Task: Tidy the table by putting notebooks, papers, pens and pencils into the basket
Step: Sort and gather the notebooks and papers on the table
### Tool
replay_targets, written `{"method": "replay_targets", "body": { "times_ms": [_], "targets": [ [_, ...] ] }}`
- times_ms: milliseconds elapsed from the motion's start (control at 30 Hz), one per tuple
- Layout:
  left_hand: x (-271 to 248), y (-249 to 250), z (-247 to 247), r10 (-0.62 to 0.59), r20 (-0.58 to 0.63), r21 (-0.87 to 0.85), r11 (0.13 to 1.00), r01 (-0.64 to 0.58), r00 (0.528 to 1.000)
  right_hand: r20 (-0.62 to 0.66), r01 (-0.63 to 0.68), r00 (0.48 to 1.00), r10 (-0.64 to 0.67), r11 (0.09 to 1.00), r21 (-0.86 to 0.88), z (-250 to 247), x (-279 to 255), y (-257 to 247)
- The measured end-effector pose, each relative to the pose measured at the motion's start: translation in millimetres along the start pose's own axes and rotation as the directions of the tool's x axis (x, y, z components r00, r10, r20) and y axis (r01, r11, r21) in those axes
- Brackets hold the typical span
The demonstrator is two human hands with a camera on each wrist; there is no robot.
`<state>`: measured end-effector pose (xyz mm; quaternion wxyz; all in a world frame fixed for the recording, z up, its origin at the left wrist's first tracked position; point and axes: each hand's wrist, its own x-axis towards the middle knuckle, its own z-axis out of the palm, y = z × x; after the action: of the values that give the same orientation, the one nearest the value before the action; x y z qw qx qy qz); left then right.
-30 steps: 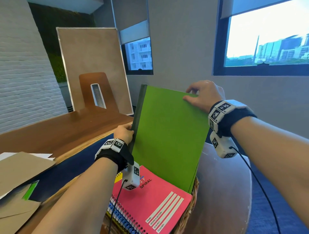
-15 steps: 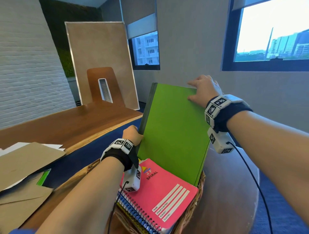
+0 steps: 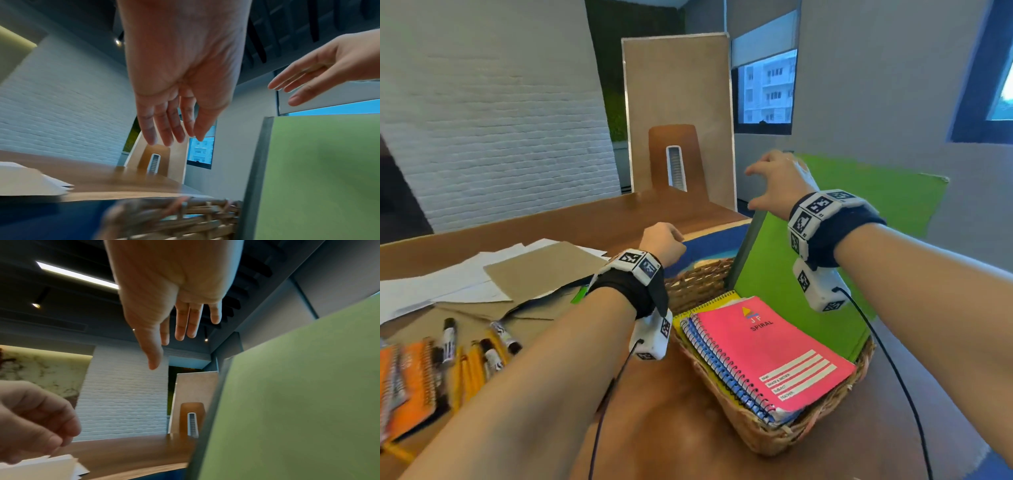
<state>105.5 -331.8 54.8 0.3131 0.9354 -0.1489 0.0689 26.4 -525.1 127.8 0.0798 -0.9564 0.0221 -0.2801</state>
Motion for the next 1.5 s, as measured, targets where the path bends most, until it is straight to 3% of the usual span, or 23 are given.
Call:
{"method": "replay_targets", "body": {
  "times_ms": [300, 633, 867, 1000, 1200, 1500],
  "targets": [
    [-59.2, -92.6, -72.5, -0.116, -0.111, 0.142, 0.981, 0.132, 0.987, 0.155, 0.138, 0.976, -0.152, 0.986, 0.097, 47.3, -9.8, -91.0],
    [-158.3, -207.5, -145.4, -0.364, -0.210, 0.262, 0.873, 0.411, 0.908, 0.318, 0.262, 0.888, -0.333, 0.934, 0.244, 106.5, -32.1, -216.5],
    [-205.4, -260.9, -162.0, -0.460, -0.273, 0.311, 0.789, 0.530, 0.845, 0.412, 0.282, 0.816, -0.406, 0.901, 0.329, 138.9, -53.4, -273.9],
    [-218.1, -276.6, -160.8, -0.504, -0.240, 0.355, 0.750, 0.559, 0.829, 0.468, 0.271, 0.782, -0.411, 0.901, 0.338, 155.5, -66.2, -293.7],
    [-221.6, -292.2, -148.0, -0.475, -0.268, 0.366, 0.755, 0.544, 0.838, 0.527, 0.264, 0.755, -0.391, 0.916, 0.301, 184.2, -75.8, -304.8],
    [-196.9, -299.9, -134.2, -0.280, -0.273, 0.422, 0.825, 0.376, 0.920, 0.501, 0.174, 0.842, -0.198, 0.980, 0.093, 206.4, -56.2, -304.1]
  ]
}}
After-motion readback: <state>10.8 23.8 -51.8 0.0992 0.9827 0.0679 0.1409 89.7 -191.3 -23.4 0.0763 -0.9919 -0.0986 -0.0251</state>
